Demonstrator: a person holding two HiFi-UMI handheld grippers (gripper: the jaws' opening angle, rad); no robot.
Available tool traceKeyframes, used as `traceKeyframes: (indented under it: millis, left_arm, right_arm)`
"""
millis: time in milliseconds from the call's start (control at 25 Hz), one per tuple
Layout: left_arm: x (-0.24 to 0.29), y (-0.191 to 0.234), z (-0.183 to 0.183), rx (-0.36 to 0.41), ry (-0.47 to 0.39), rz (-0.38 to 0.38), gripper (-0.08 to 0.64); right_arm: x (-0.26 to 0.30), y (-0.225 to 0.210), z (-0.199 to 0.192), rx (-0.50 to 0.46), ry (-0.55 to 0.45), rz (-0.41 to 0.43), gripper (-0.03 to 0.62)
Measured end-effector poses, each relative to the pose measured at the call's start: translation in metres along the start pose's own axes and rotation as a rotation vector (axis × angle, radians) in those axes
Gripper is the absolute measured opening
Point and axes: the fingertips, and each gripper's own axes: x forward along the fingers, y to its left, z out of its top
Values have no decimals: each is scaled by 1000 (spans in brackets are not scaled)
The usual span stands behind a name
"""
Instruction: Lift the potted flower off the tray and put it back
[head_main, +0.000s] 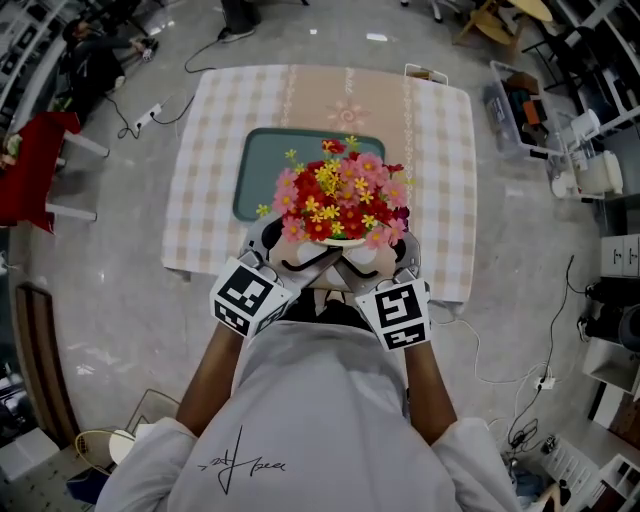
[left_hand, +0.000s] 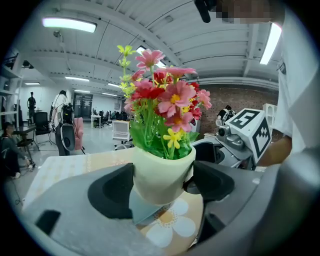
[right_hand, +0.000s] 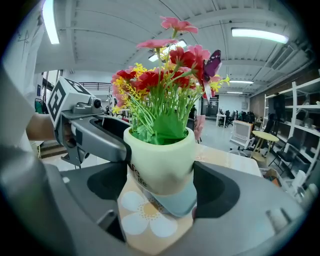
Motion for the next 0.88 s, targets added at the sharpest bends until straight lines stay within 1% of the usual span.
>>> traceKeyframes:
  millis: [200, 560, 880]
  left_arm:
    - [-3, -11, 1, 4, -13, 26, 376]
    - [-10, -22, 5, 16, -24, 54, 376]
    - [-11, -26, 3, 23, -1, 54, 371]
  right_arm:
    - [-11, 2, -1, -21, -10, 13, 420]
    - [-22, 7, 1, -20, -39, 30, 419]
    - [-24, 9, -2, -10, -40, 28, 419]
